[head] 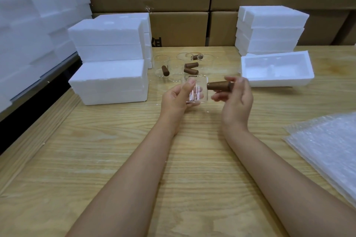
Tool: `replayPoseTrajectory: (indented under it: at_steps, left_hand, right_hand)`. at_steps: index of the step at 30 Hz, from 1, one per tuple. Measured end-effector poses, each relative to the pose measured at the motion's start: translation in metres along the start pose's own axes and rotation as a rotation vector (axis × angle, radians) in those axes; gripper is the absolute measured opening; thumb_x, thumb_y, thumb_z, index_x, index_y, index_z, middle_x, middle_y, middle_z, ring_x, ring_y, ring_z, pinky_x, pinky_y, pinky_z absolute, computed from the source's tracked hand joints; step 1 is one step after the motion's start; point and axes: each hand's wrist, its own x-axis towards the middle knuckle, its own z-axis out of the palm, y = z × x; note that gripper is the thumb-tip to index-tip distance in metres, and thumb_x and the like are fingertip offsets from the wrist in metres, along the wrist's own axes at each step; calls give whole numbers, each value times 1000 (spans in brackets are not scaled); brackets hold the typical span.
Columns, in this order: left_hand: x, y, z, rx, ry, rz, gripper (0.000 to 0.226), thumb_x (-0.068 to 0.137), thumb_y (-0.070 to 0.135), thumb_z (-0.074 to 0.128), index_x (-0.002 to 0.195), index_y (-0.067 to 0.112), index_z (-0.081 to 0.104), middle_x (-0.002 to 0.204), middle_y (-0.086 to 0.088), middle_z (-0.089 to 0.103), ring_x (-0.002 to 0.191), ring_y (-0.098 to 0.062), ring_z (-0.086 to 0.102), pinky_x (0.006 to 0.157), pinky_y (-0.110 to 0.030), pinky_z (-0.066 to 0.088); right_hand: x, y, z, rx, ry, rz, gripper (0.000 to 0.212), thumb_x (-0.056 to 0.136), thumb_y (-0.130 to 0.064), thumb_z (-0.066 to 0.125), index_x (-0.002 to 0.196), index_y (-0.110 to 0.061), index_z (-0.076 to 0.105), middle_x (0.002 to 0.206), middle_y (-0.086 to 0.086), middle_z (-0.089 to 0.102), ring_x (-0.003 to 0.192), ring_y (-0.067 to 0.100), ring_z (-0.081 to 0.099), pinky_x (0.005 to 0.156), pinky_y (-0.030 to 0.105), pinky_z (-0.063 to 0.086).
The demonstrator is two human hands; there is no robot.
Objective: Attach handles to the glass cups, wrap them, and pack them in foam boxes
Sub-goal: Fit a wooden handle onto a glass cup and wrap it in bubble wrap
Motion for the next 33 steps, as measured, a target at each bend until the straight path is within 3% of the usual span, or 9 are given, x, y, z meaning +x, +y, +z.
replayPoseTrajectory:
  at_steps: [3,7,10,13,18,22,27,30,33]
  left_hand:
    - [0,0,1,10,26,-23,22,87,35,66,84,13,69,86,-8,73,72,-16,70,50,-23,53]
    - [-3,0,0,24,-53,-15,30,82,40,70,84,10,69,87,-12,72,65,-14,68,48,-22,52]
    - [-7,2,3,41,-93,21,40,72,45,69,89,8,68,91,-12,70,71,-13,69,53,-23,54]
    - [-7,0,3,57,-109,54,33,78,34,68,98,7,66,96,-8,70,81,-14,70,62,-25,56]
    - [-7,-5,0,93,-224,171,49,77,11,75,120,13,51,122,-5,62,118,-18,59,97,-32,50]
    - [-6,-7,-1,92,-278,196,62,69,4,76,122,15,46,130,-8,57,128,-22,51,90,-17,47]
    - [-3,-10,1,126,-220,105,43,79,13,74,115,20,52,117,-9,67,105,-17,66,86,-31,55]
    - [-1,-9,3,103,-200,53,34,83,25,67,111,11,55,103,-9,70,91,-19,71,75,-28,57]
    - [-1,-5,2,75,-214,-27,27,91,34,57,102,10,60,92,-3,72,80,-17,71,62,-26,56]
  right_hand:
    - [-1,-2,-6,-170,-81,-279,25,98,-34,35,89,-25,56,76,-7,59,70,10,59,65,22,46]
    - [-2,0,-8,-467,-147,-544,22,94,-8,51,77,-2,61,69,8,62,65,26,60,62,35,45]
    - [0,-1,-10,-455,-123,-411,28,96,-16,48,76,1,60,66,6,65,64,28,62,62,37,46]
    - [1,-1,-9,-423,-80,-262,29,98,-20,45,74,-9,57,64,-17,61,64,9,63,63,22,46]
    - [12,2,-8,-229,62,55,37,95,-16,43,62,-18,58,52,-13,58,48,-2,52,58,24,41]
    - [14,6,-6,-91,108,268,34,90,-13,42,59,-15,56,40,-12,52,39,7,39,50,27,31]
    - [12,2,-9,-207,96,98,32,92,-18,48,61,-19,56,53,-13,60,50,1,52,60,24,41]
    - [7,-3,-7,-243,78,-62,29,92,-20,56,64,-22,51,53,-15,59,54,-3,54,58,10,41]
    - [1,-6,-7,-271,-3,-196,27,88,-19,63,68,-26,46,60,-10,54,55,1,50,58,12,39]
